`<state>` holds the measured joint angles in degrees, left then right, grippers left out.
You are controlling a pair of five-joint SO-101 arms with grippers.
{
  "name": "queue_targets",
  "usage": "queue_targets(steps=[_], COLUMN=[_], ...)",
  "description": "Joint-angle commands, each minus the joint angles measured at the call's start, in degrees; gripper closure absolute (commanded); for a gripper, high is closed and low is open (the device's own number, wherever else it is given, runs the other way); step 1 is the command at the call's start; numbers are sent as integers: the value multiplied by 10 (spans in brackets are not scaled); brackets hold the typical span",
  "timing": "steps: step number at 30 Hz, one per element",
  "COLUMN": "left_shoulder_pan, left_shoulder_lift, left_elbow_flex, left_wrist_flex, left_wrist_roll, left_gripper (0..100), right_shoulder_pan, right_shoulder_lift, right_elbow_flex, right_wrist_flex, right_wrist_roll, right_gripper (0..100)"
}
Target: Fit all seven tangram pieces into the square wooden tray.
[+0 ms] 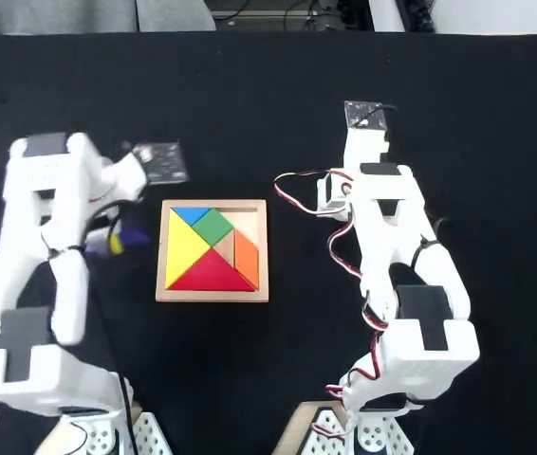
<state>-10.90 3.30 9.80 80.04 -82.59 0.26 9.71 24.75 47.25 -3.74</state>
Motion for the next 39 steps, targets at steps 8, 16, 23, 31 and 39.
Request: queue_targets(steps=[8, 16, 23, 31, 39], left_shoulder_pan=[253, 281, 291, 307, 296], left_shoulder_lift=[47, 208, 258, 260, 258], left_elbow_flex=[-171, -273, -328, -334, -335], left_wrist_flex=[17, 28, 33, 32, 29], left_wrist_roll=[31, 88, 116, 164, 170], left_gripper=[845, 845, 840, 731, 730], right_shoulder_pan=[80, 80, 80, 80, 80], right_shoulder_lift=[-34, -33, -33, -33, -33], right_elbow_flex=[-43, -44, -44, -44, -44], right_wrist_flex=[-3, -3, -3, -3, -3], right_wrist_roll=[-8, -9, -9, -7, -5], right_gripper=[987, 987, 987, 987, 987])
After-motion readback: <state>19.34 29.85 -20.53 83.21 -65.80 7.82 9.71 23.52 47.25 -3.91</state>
